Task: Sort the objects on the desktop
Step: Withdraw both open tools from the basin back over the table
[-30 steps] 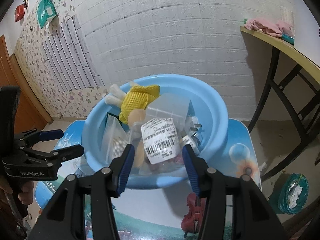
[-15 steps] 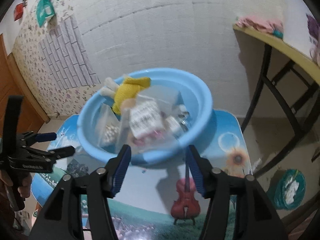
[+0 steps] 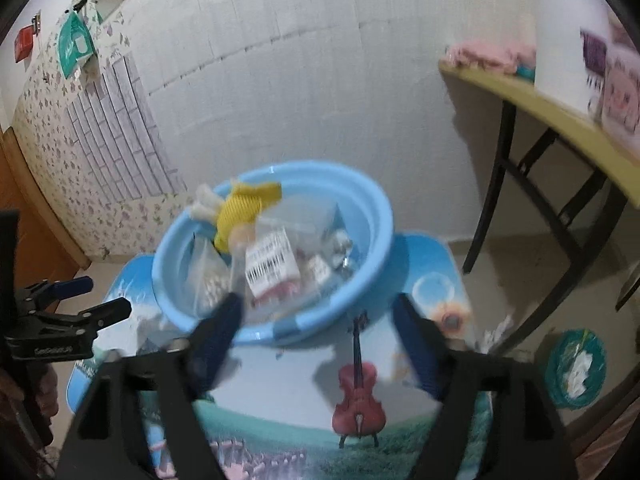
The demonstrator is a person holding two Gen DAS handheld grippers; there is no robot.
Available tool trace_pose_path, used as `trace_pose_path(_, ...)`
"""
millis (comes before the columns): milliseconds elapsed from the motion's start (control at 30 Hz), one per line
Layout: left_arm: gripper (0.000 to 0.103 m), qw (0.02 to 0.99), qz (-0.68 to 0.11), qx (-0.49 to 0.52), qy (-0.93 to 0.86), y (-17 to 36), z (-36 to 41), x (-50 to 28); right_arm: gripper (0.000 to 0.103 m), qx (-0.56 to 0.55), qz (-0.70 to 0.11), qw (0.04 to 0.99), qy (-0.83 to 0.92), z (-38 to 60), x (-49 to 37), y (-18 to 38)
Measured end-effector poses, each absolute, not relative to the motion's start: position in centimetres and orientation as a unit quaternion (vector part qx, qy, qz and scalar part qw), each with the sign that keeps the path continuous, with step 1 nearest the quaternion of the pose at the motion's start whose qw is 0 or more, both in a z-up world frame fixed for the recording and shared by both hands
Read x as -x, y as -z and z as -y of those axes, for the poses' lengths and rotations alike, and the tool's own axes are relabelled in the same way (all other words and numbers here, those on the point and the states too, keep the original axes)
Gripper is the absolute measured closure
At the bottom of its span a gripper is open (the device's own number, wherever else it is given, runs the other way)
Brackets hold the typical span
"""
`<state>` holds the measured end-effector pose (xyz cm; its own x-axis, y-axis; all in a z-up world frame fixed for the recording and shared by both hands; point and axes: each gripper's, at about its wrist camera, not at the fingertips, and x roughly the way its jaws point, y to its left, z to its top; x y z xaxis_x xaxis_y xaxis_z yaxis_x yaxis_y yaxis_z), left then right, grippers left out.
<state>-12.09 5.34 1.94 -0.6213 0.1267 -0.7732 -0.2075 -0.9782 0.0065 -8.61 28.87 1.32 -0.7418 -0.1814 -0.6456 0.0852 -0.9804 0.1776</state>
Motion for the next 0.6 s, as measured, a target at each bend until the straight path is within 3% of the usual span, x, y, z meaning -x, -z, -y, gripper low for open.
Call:
trace_pose_path(33, 0.0, 0.092, -0.045, 0.418, -0.903, -2.6, -5.4, 12.0, 0.006, -0.341, 0.066, 0.073, 0.935, -28.7, 8.6, -1.8)
trace_pose_path(200, 0.0, 0.084, -0.013, 0.394, -0.915, -5.3, -5.0, 11.9, 0.0, -0.322, 0.042, 0.07, 0.943, -27.8, 9.0, -3.2)
trace_pose_path(600, 0.0, 0.046, -0.013, 0.399, -0.916, -5.4, -4.5, 11.5, 0.0, -0.332, 0.021, 0.06, 0.941, -26.7, 9.1, -4.0)
